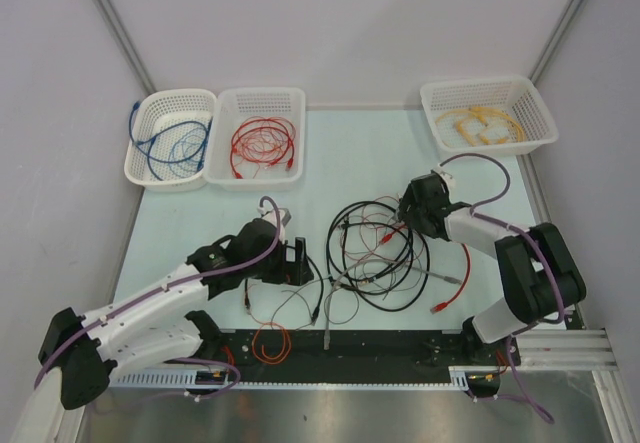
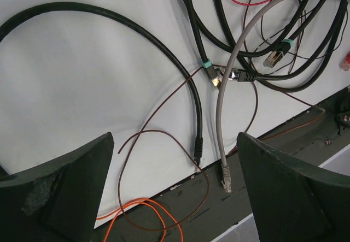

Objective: Untangle the cables

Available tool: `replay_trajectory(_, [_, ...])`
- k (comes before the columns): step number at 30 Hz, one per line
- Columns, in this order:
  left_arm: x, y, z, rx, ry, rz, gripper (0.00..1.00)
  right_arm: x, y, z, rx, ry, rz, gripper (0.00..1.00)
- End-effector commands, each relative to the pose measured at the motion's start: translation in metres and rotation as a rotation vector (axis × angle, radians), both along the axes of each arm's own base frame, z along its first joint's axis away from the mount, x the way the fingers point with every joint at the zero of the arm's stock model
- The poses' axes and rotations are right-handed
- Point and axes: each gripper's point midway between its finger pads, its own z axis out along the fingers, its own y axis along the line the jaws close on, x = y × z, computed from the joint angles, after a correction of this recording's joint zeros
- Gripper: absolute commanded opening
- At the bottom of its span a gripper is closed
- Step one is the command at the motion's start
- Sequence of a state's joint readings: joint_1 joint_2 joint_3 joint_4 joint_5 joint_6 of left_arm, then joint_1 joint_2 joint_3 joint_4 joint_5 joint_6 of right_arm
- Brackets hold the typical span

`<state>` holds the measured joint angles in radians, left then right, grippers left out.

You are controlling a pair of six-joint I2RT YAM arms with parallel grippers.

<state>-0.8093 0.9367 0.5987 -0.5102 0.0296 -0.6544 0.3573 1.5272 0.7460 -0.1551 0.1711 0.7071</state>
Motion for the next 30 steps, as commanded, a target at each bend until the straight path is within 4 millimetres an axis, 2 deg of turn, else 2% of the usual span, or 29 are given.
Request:
replay_trajectory(1, [0.007, -0.006, 0.011, -0.016, -0.035, -0.005, 1.00, -0.035, 0.029, -0.044, 0.011, 0.148, 0.129, 0.61])
replay_trajectory(2, [0.006, -0.005, 0.009, -0.014, -0.030, -0.007, 0.99, -0.039, 0.032, -0.050, 0.006, 0.163, 0.154, 0.41])
replay_trajectory(3, [0.005, -0.005, 0.009, -0.015, -0.026, -0.003, 1.00, -0.040, 0.037, -0.051, 0.006, 0.161, 0.172, 0.32])
replay_trajectory(4, [0.005, -0.004, 0.008, -0.016, -0.026, -0.001, 0.99, -0.045, 0.047, -0.051, 0.000, 0.159, 0.216, 0.15])
replay_trajectory(6, [0.005, -0.004, 0.008, -0.022, -0.024, 0.005, 0.99, -0.049, 0.057, -0.051, -0.007, 0.150, 0.257, 0.01])
replay_trajectory(10, [0.004, -0.002, 0.009, -0.024, -0.028, 0.017, 1.00, -0.055, 0.083, -0.039, -0.032, 0.096, 0.363, 0.00])
replay_trajectory(11, [0.005, -0.001, 0.011, -0.028, -0.037, 0.027, 1.00, -0.059, 0.099, -0.029, -0.035, 0.056, 0.435, 0.00])
replay_trajectory(14, [0.006, -0.001, 0.015, -0.043, -0.045, 0.033, 1.00, -0.065, 0.126, -0.008, -0.038, -0.015, 0.539, 0.00])
replay_trajectory(16, [0.011, 0.000, 0.018, -0.045, -0.070, 0.058, 1.00, -0.064, 0.140, 0.015, -0.027, -0.081, 0.587, 0.00])
replay_trajectory(17, [0.012, 0.000, 0.019, -0.050, -0.074, 0.060, 1.00, -0.065, 0.142, 0.022, -0.024, -0.097, 0.596, 0.07])
replay_trajectory(18, [0.013, -0.001, 0.021, -0.056, -0.079, 0.065, 0.99, -0.062, 0.142, 0.040, -0.014, -0.140, 0.591, 0.16])
replay_trajectory(19, [0.014, -0.002, 0.022, -0.058, -0.083, 0.064, 1.00, -0.058, 0.142, 0.052, -0.016, -0.170, 0.578, 0.45])
replay_trajectory(21, [0.016, -0.002, 0.023, -0.057, -0.087, 0.069, 1.00, -0.052, 0.127, 0.072, -0.052, -0.219, 0.522, 0.67])
replay_trajectory(22, [0.017, -0.002, 0.025, -0.060, -0.093, 0.073, 1.00, -0.050, 0.121, 0.093, -0.048, -0.269, 0.495, 0.84])
replay_trajectory(23, [0.017, -0.003, 0.024, -0.060, -0.093, 0.074, 1.00, -0.050, 0.111, 0.097, -0.068, -0.268, 0.471, 0.89])
replay_trajectory(25, [0.019, -0.004, 0.025, -0.066, -0.098, 0.075, 1.00, -0.042, 0.090, 0.107, -0.090, -0.285, 0.418, 0.91])
replay_trajectory(27, [0.020, -0.007, 0.023, -0.074, -0.099, 0.073, 1.00, -0.039, 0.068, 0.098, -0.147, -0.244, 0.373, 0.89])
replay_trajectory(28, [0.020, -0.008, 0.021, -0.072, -0.090, 0.070, 1.00, -0.037, 0.050, 0.087, -0.176, -0.192, 0.327, 0.87])
replay_trajectory(30, [0.020, -0.011, 0.019, -0.076, -0.085, 0.066, 1.00, -0.037, 0.033, 0.075, -0.170, -0.128, 0.258, 0.83])
